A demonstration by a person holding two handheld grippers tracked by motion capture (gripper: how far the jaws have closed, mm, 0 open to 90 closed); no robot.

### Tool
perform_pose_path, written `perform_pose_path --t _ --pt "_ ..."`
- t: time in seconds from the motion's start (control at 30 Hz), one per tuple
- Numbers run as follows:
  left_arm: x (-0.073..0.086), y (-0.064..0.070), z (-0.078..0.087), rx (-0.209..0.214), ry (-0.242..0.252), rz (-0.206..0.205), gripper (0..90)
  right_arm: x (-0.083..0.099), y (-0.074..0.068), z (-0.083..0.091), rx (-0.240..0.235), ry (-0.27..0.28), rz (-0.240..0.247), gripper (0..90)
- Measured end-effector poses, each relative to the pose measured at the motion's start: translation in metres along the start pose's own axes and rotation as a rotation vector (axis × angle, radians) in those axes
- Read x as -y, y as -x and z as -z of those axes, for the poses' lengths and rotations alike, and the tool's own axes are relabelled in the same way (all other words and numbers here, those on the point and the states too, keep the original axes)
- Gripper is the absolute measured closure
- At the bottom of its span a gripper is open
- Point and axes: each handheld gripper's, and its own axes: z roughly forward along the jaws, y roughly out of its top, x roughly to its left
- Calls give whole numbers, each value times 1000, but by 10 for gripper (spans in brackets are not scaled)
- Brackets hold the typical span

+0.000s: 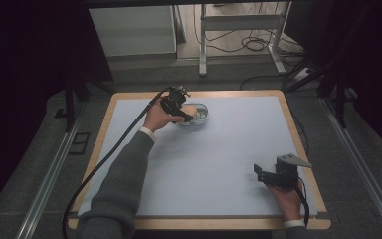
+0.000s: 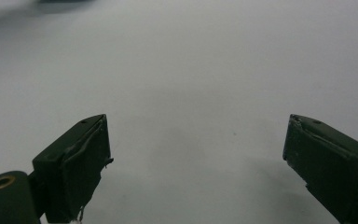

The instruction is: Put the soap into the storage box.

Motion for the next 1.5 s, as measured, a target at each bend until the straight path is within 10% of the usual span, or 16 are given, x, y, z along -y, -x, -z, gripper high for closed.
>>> perform_pose_path --t 1.1,1.5 --pt "-16 -17 -42 28 -36 -6 323 0 0 0 0 0 0 73" --pt "-13 0 -16 19 24 -37 265 0 0 0 0 1 3 73"
